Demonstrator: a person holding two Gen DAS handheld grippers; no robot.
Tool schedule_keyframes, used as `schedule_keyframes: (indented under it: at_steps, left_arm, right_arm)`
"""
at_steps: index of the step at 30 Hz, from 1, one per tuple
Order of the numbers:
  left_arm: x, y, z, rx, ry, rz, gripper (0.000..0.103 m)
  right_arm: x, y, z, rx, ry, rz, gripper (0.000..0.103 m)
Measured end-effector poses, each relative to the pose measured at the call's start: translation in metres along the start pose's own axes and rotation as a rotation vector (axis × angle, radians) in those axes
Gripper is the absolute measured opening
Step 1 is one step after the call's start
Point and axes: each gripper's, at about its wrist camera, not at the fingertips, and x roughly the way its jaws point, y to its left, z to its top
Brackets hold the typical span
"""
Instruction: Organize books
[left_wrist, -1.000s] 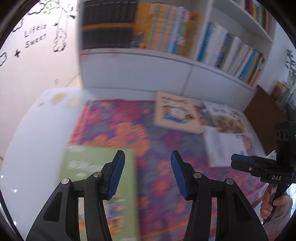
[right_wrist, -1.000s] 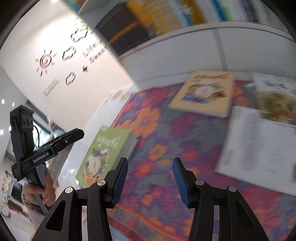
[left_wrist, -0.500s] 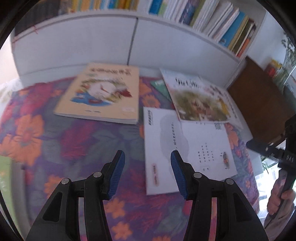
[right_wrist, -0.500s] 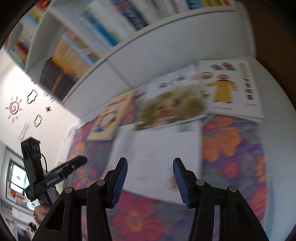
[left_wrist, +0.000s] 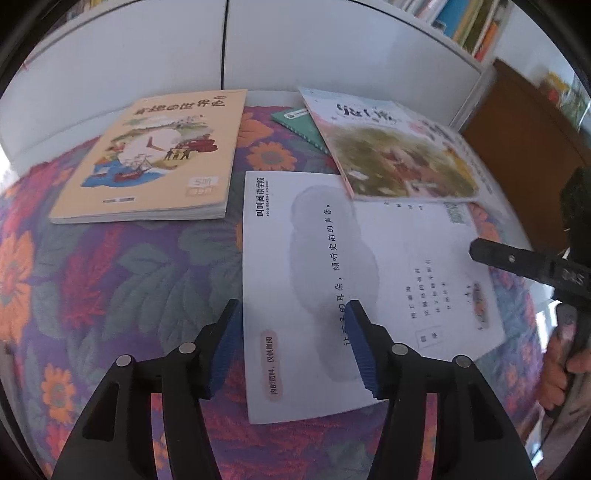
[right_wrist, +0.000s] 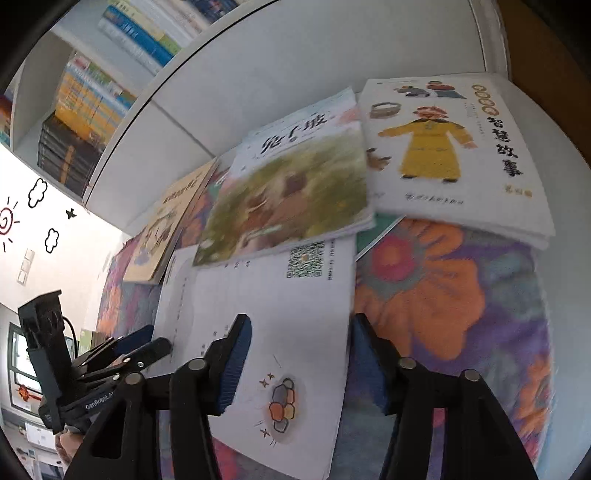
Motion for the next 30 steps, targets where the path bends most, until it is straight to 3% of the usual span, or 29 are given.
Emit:
schedule_keyframes:
  at_steps: [4,6,11,13,16,18,24,30]
  left_arm:
    - [-0.009,-0.003,-0.019,0.022,0.017,0.007,0.054]
    - [-0.02,0.0,-0.036,0.03,0.047,-0.013,0.054]
    - [-0.039,0.014,-0.068,0.06,0.096,-0.06,0.055]
    - [-0.039,0.018,-0.07,0.059,0.1,-0.078,0.055]
    - [-0.036,0.018,-0.065,0.068,0.115,-0.08,0.055]
    - [-0.036,0.02,-0.064,0.08,0.117,-0.089,0.055]
    - [-0.035,0.027,-0.063,0.096,0.095,-0.131,0.054]
    - [-0.033,0.024,-0.062,0.114,0.077,-0.135,0.058]
  right_arm:
    - [-0.004,0.02,-0.029,-0.059,0.028,-0.049,0.072]
    - [-0.012,0.027,-0.053,-0.077,0.061,-0.042,0.073]
    - [-0.027,0.025,-0.097,-0.105,0.193,0.147,0.074]
    - [-0.025,0.008,-0.092,-0.045,0.191,0.199,0.062]
    - [-0.011,-0.019,-0.071,0.077,0.234,0.343,0.062]
    - [-0.005,-0.025,-0.062,0.087,0.247,0.386,0.062]
    - [0.009,-0.035,-0.043,0.095,0.272,0.445,0.061]
    - [0.016,-0.021,-0.03,0.045,0.248,0.405,0.057]
